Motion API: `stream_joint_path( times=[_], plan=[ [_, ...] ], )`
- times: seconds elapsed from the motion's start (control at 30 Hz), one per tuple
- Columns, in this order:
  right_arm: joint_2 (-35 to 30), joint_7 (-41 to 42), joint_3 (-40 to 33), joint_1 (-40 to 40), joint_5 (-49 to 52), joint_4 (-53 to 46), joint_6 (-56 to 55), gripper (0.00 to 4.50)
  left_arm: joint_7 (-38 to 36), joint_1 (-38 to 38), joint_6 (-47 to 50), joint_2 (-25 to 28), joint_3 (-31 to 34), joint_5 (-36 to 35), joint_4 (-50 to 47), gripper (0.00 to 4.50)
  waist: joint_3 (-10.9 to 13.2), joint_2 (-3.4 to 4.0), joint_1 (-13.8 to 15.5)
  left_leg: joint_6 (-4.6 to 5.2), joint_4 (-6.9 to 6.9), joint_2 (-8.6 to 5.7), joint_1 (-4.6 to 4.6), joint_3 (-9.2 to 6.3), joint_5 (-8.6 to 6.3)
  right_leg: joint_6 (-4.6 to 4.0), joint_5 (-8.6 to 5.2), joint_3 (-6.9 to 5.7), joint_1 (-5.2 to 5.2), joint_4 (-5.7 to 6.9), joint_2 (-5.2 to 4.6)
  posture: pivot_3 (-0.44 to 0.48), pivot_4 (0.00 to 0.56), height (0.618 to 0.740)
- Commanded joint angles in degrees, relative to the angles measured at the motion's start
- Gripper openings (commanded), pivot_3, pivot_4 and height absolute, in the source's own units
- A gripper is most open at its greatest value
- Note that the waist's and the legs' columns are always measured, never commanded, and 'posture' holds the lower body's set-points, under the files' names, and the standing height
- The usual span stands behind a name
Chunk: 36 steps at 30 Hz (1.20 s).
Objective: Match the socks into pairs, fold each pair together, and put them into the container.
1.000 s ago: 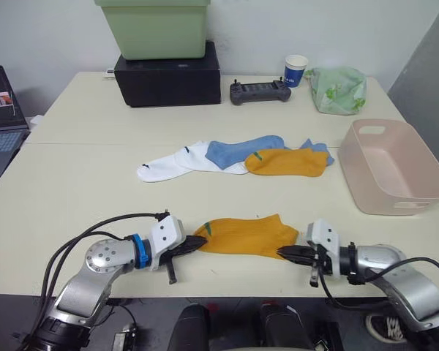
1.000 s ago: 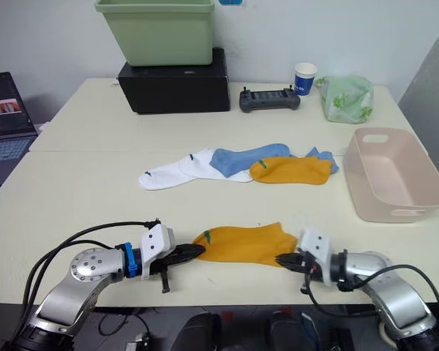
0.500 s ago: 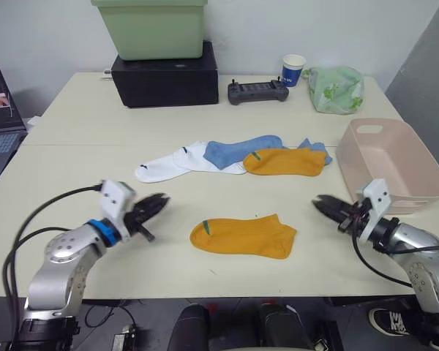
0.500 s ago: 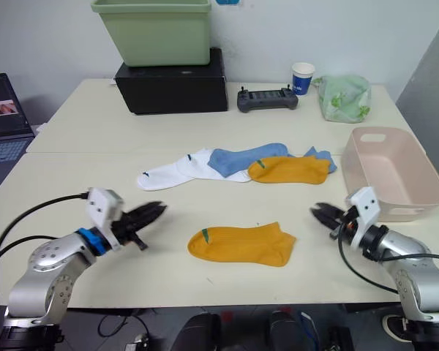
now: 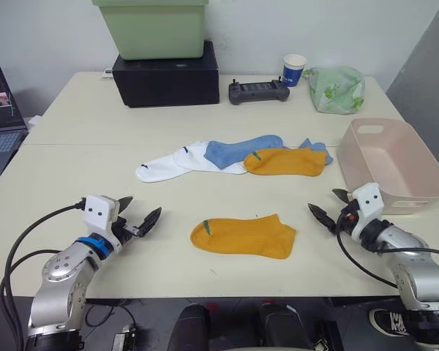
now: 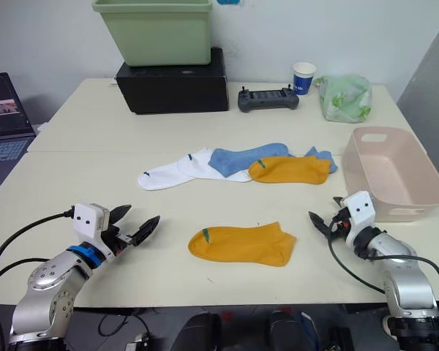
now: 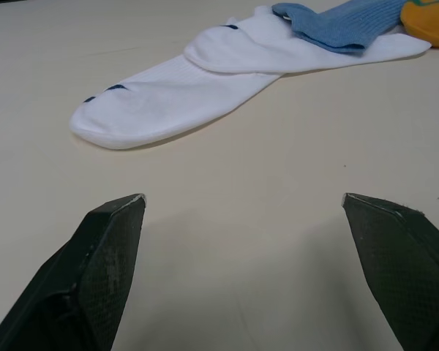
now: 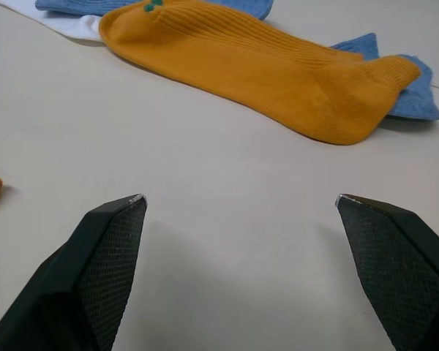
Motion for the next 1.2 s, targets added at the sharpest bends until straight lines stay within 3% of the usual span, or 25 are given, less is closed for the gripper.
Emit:
stream_joint_path(
  times=[0.03, 0.27, 0.47, 0.57, 0.73, 1.13, 1.17, 1.2],
  plan=[
    [0.9, -1.2, 1.5, -5.0, -0.6, -2.2, 0.8, 4.50, -1.5, -1.7, 1.2, 1.6, -1.4, -0.7, -5.0, 4.49, 0.0, 0.00, -0.1, 0.00, 0.00, 0.00, 0.01, 0.01, 0.00, 0.00, 0.00, 0.01, 0.00, 0.01, 0.00, 0.000, 0.150, 0.740],
    [3.7, -1.2, 11.1, -18.5, -7.6, 7.8, 1.1, 4.50, -4.7, -9.2, 3.9, 2.2, -6.9, -1.9, -10.8, 4.49, 0.0, 0.00, 0.0, -0.01, 0.02, 0.00, 0.01, 0.01, 0.01, -0.01, 0.00, 0.01, -0.05, 0.08, 0.03, 0.000, 0.150, 0.740],
    [10.1, -1.8, 15.8, -31.9, -12.7, 25.4, -3.8, 4.50, -6.1, -17.5, 11.2, 1.3, -13.8, -5.4, -18.0, 4.49, 0.0, 0.01, -0.1, -0.01, 0.02, 0.00, -0.05, 0.05, 0.01, -0.02, 0.01, 0.04, -0.12, 0.08, 0.03, 0.000, 0.150, 0.740],
    [12.3, -3.4, 17.3, -37.8, -15.8, 36.0, -5.9, 4.50, -6.2, -19.1, 12.6, 1.4, -15.6, -5.4, -19.1, 4.49, 0.0, 0.01, -0.2, -0.02, 0.02, 0.01, -0.02, 0.07, 0.01, -0.02, 0.01, 0.06, -0.11, 0.09, 0.03, 0.000, 0.150, 0.740],
    [14.2, -4.3, 17.9, -42.5, -18.4, 45.7, -6.7, 4.50, -5.5, -19.1, 13.7, 1.4, -15.4, -5.7, -20.2, 4.49, 0.0, 0.01, -0.5, -0.02, 0.00, 0.04, -0.02, 0.03, 0.01, -0.02, 0.01, 0.03, -0.12, 0.08, 0.03, 0.000, 0.150, 0.740],
    [14.1, -2.5, 16.2, -42.8, -18.3, 47.5, -8.3, 0.32, -3.9, -18.1, 13.8, 1.3, -14.4, -5.6, -20.7, 4.50, 0.0, 0.01, -0.8, -0.02, 0.05, 0.01, 0.01, 0.00, 0.02, -0.03, 0.02, 0.01, -0.06, 0.13, 0.01, 0.000, 0.150, 0.740],
    [14.0, -2.4, 16.0, -42.6, -18.2, 47.2, -8.2, 0.03, -3.9, -18.0, 13.7, 1.4, -14.4, -5.6, -20.7, 4.50, 0.0, 0.01, -0.8, -0.02, 0.05, 0.01, 0.01, 0.00, 0.02, -0.03, 0.02, 0.01, -0.06, 0.13, 0.01, 0.000, 0.150, 0.740],
    [13.8, -1.9, 15.9, -42.2, -18.1, 46.2, -8.1, 0.03, -3.8, -17.8, 13.7, 1.3, -14.4, -5.7, -20.7, 4.50, 0.0, 0.01, -0.8, -0.02, 0.05, 0.01, 0.01, 0.00, 0.02, -0.03, 0.02, 0.01, -0.06, 0.13, 0.01, 0.000, 0.150, 0.740]
  ],
)
